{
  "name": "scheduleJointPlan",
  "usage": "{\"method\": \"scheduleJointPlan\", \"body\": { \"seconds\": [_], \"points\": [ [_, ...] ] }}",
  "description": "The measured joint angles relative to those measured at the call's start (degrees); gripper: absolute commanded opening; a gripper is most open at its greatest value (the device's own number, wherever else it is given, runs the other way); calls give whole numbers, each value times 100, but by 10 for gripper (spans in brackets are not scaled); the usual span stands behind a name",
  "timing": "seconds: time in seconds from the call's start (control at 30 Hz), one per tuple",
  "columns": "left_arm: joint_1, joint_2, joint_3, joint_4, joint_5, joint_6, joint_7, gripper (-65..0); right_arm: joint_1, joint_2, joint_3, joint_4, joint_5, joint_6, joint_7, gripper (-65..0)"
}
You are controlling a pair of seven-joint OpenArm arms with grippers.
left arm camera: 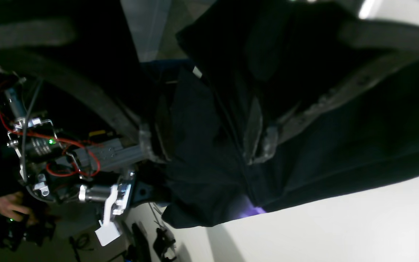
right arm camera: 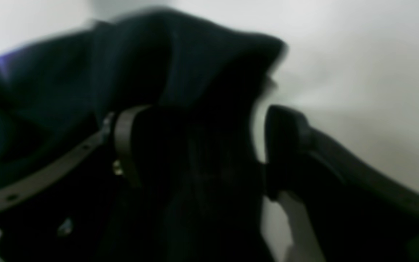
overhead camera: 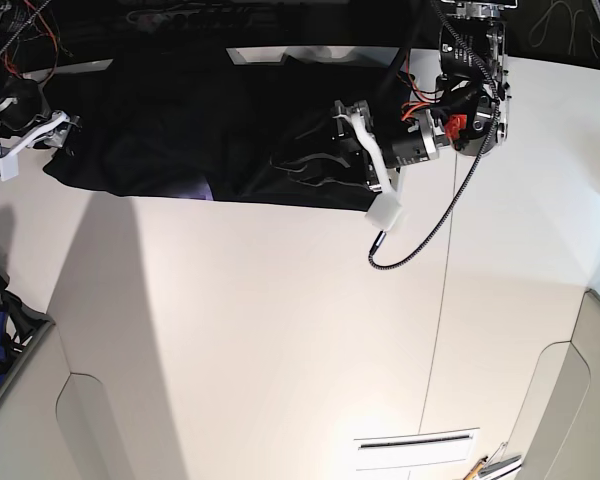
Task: Fold the T-shirt properly
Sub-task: 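Fold the strip end near the right gripper inward over the bundle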
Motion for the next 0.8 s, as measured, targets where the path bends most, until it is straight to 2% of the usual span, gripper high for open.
{"method": "scheduleJointPlan", "body": {
  "seconds": [0.13,0.17,0.2,0.23,0.33,0.37,0.4,0.53,0.67,0.8],
  "points": [
    [-2,2,0,0,7,0,0,-302,13,9,4,-83,717,212,-514,-197],
    [-2,0,2,0,4,0,2,-302,13,9,4,-83,881,321,-693,-207],
    [-2,0,0,0,7,0,0,-302,13,9,4,-83,1078,315,-863,-243],
    [-2,0,0,0,4,0,0,-302,13,9,0,-85,1220,313,-1036,-311],
    [-17,0,-20,0,11,0,11,-307,9,-11,-11,-107,1333,284,-1349,-588],
    [-20,2,-74,0,7,0,22,-308,-7,-17,-20,-109,1370,304,-1357,-650],
    [-20,13,-146,0,-7,0,37,-331,-15,-20,-17,-109,1386,306,-1355,-650],
    [-11,-28,-706,0,-11,0,374,-500,-4,-20,-20,-11,1320,306,-1397,-650],
    [33,-433,-1287,0,-4,0,413,-633,-17,-22,-20,409,1274,291,-1429,-650],
    [341,-704,-1727,2,179,0,420,-650,-17,-24,-20,973,1333,286,-1526,-650]
  ]
}}
